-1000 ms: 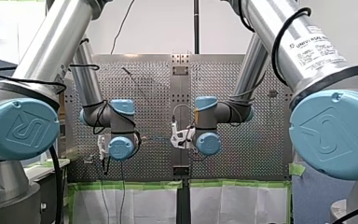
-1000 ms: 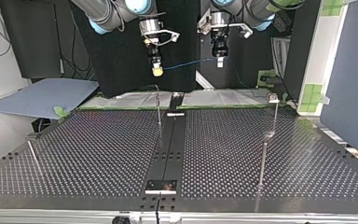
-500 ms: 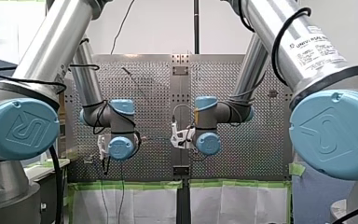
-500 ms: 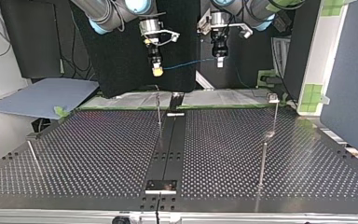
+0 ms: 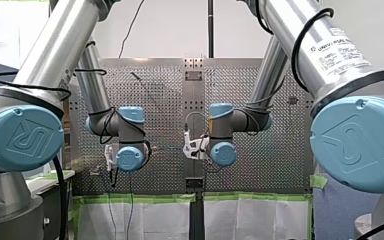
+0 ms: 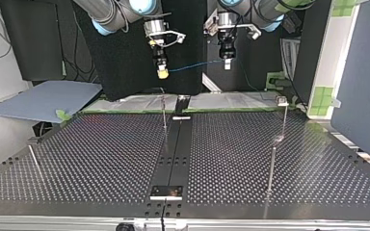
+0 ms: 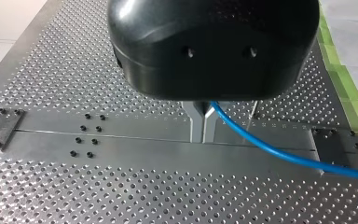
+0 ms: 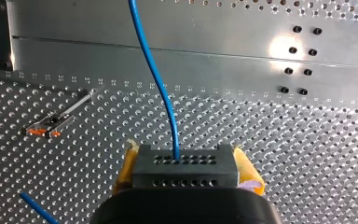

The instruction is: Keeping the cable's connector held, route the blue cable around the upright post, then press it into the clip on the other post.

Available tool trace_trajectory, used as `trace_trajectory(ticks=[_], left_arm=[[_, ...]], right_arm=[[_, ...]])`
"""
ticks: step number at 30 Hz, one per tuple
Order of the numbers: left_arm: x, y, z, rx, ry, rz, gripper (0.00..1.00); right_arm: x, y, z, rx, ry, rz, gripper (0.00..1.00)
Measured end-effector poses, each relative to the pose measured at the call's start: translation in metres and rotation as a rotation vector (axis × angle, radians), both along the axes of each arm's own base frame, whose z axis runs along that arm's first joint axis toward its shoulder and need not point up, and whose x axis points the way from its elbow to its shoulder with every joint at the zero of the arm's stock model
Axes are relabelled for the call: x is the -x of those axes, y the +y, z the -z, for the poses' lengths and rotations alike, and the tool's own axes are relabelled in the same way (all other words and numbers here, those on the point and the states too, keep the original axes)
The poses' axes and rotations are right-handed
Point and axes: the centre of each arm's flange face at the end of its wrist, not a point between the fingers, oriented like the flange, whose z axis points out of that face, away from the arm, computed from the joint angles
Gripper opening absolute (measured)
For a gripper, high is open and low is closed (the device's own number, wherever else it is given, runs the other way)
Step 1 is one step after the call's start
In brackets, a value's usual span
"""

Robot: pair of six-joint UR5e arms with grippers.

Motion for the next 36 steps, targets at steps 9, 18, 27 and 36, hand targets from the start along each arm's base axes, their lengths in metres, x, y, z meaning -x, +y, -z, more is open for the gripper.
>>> trace_trajectory(ticks=[9,18,27,36], left_arm=[[0.000,0.000,0.000,0.000,0.000,0.000,0.00],[0.000,0.000,0.000,0.001,-0.001,0.000,0.00],[0.000,0.000,-0.001,0.003,-0.002,0.000,0.00],[0.000,0.000,-0.001,0.003,-0.003,0.000,0.00]], right_arm=[[0.000,0.000,0.000,0.000,0.000,0.000,0.00],[0.000,0.000,0.000,0.000,0.000,0.000,0.00],[0.005,0.005,0.032,-0.063,0.069,0.000,0.00],[0.009,0.009,0.057,-0.098,0.105,0.000,0.00]])
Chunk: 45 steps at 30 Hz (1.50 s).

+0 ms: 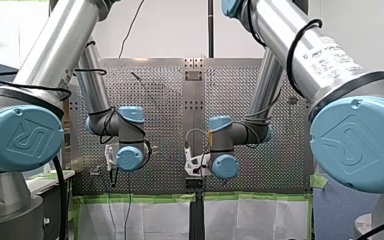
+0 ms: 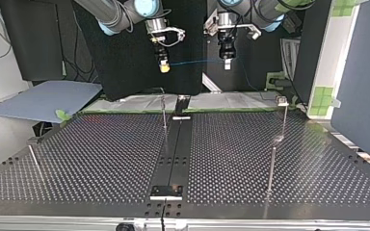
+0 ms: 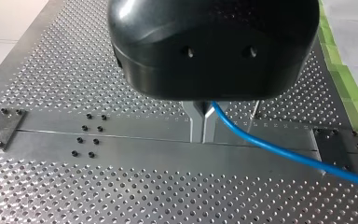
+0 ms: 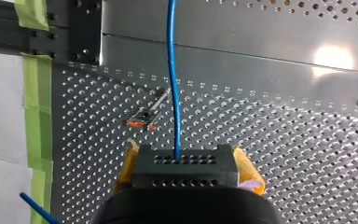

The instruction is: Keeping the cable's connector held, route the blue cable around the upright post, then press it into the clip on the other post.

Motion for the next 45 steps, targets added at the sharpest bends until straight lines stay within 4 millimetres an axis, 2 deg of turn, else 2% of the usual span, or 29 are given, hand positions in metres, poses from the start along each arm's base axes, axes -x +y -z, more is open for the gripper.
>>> trace_trajectory(ticks=[9,22,33,36,39,45], left_arm=[[0.000,0.001,-0.001,0.004,0.001,-0.005,0.00],[0.005,0.006,-0.032,0.015,0.012,-0.020,0.00],[0.008,0.008,-0.031,-0.002,0.041,-0.020,0.00],[0.010,0.007,-0.034,0.000,0.039,-0.024,0.00],[0.012,0.006,-0.041,0.002,0.038,-0.028,0.00],[0.012,0.011,-0.057,0.022,0.037,-0.028,0.00]], right_arm=[[0.000,0.000,0.001,-0.002,0.002,0.000,0.00],[0.000,0.000,0.001,-0.002,0.002,0.000,0.00],[0.000,0.000,0.001,-0.001,0.002,0.000,0.00],[-0.006,0.001,-0.007,0.013,0.004,-0.001,0.00],[-0.019,0.003,-0.024,0.030,-0.012,-0.001,0.00],[-0.044,-0.001,-0.070,0.052,-0.087,-0.020,0.00]])
